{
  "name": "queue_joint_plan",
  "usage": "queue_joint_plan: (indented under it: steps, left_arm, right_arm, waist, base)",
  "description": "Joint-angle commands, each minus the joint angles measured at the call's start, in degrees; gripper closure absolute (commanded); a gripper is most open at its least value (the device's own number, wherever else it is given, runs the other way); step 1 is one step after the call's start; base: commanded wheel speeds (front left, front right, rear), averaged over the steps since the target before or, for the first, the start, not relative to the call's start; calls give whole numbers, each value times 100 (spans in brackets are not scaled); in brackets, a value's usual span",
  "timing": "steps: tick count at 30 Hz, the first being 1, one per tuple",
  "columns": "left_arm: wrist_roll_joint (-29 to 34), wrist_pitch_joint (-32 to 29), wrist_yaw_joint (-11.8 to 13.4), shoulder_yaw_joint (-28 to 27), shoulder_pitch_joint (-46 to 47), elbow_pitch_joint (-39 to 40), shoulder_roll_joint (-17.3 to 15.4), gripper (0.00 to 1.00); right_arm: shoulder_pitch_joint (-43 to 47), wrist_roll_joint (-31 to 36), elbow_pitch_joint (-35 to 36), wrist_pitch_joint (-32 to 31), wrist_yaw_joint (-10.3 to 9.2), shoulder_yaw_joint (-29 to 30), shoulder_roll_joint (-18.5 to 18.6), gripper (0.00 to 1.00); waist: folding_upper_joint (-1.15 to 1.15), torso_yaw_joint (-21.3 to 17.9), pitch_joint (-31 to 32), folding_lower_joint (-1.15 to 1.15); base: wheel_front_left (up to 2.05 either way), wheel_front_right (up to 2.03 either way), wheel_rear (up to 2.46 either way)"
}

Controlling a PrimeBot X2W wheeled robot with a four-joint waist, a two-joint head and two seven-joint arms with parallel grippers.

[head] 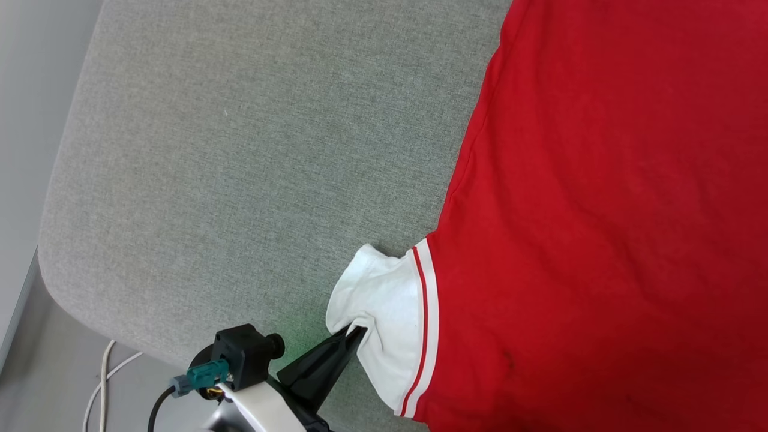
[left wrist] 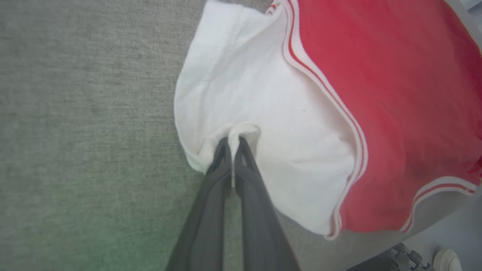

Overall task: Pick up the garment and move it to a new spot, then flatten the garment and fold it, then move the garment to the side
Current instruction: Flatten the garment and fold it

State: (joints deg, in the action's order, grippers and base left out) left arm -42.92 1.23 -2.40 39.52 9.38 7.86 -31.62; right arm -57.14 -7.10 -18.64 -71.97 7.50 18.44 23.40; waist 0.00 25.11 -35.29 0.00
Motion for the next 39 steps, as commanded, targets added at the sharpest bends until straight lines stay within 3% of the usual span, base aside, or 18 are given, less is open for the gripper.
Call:
queue_joint_plan:
  steps: [1,9,21,30,39]
  left_arm:
    - [10,22,6,7,61,-61,53,100]
    - [-29,36,92,-121,56,-98,-103,100]
    - [-173,-49,407,-385,-289,107,-476,100]
    - [-341,-55,685,-546,-702,190,-701,100]
    - [-491,85,877,-698,-970,181,-727,100]
  right_arm:
    - [396,-21,-157,-117,-2,2,-134,100]
    - [795,-139,-144,50,-3,82,-171,100]
    - [2232,-992,-152,611,-3,-461,-204,100]
    - [3679,-1846,603,884,-3,-898,-124,100]
    - [5092,-2396,1690,1085,-2,-700,-182,100]
  waist:
    - [0,-19,33,0]
    - [0,-336,506,0]
    - [0,-1258,1646,0]
    - [0,-1924,2362,0]
    - [0,-2301,2697,0]
  base:
    - [0,0,0]
    - [0,0,0]
    - [0,0,0]
    - [0,0,0]
    - [0,0,0]
